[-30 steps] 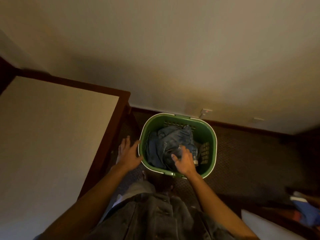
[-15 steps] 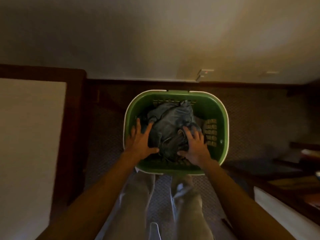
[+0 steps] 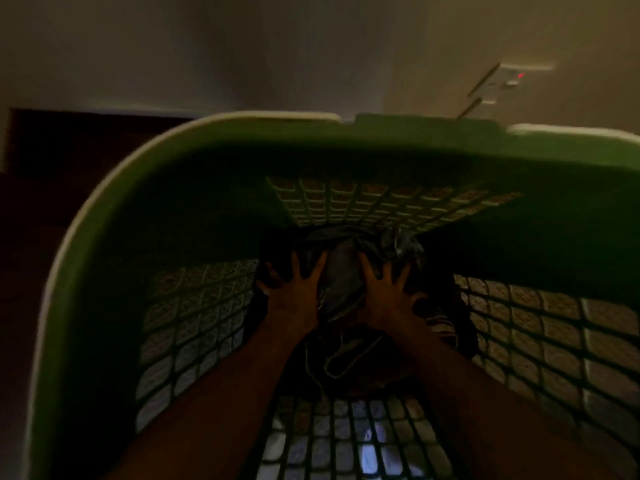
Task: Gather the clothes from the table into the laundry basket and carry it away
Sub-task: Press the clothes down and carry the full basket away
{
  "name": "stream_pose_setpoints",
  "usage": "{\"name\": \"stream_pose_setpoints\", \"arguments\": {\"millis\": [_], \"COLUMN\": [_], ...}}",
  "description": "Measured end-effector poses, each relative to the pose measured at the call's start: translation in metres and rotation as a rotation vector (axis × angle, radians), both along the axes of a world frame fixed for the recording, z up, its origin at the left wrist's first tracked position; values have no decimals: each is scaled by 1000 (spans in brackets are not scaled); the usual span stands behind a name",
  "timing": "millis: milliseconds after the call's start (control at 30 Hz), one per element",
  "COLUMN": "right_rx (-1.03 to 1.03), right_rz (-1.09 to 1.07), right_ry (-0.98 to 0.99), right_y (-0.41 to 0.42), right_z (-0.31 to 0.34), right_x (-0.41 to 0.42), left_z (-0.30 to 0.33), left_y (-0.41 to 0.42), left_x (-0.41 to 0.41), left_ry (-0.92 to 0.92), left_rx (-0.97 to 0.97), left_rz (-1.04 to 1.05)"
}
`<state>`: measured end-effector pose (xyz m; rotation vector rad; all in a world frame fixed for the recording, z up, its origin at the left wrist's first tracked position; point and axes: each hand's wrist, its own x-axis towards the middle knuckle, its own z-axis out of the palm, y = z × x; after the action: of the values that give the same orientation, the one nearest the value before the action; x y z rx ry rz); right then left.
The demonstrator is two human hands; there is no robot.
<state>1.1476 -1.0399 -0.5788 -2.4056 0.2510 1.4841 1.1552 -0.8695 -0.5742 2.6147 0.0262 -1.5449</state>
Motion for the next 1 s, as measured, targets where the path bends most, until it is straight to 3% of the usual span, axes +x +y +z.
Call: {"name": "stream_pose_setpoints", "arguments": {"millis": [100, 267, 400, 500, 633, 733, 900, 967, 1000], "right_rx": [-1, 197, 82, -63, -202, -223, -205, -97, 11], "right_rz": [-34, -96, -56, 131, 132, 128, 179, 215, 224], "right_ry": [8, -137, -39, -71, -272, -305, -78, 93, 133], "right_y": [4, -21, -60, -52, -38, -39, -35, -53, -60], "right_z": [3, 67, 98, 81, 18, -16, 26, 54, 71], "right_x": [4, -36, -72, -107, -120, -121, -91, -60, -39], "left_z": [4, 84, 117, 99, 32, -2, 29, 56, 71], "left_y": [-6, 3, 31, 30, 10, 7, 23, 33, 36], "left_x": [8, -30, -59, -85, -84, -82, -59, -26, -7], "left_ry": [8, -104, -153, -73, -128, -123, 59, 213, 199], "left_rx": [21, -96, -192, -139, -53, -37, -108, -165, -216], "left_rz": [12, 54, -2, -123, -59, -57, -95, -130, -109]}}
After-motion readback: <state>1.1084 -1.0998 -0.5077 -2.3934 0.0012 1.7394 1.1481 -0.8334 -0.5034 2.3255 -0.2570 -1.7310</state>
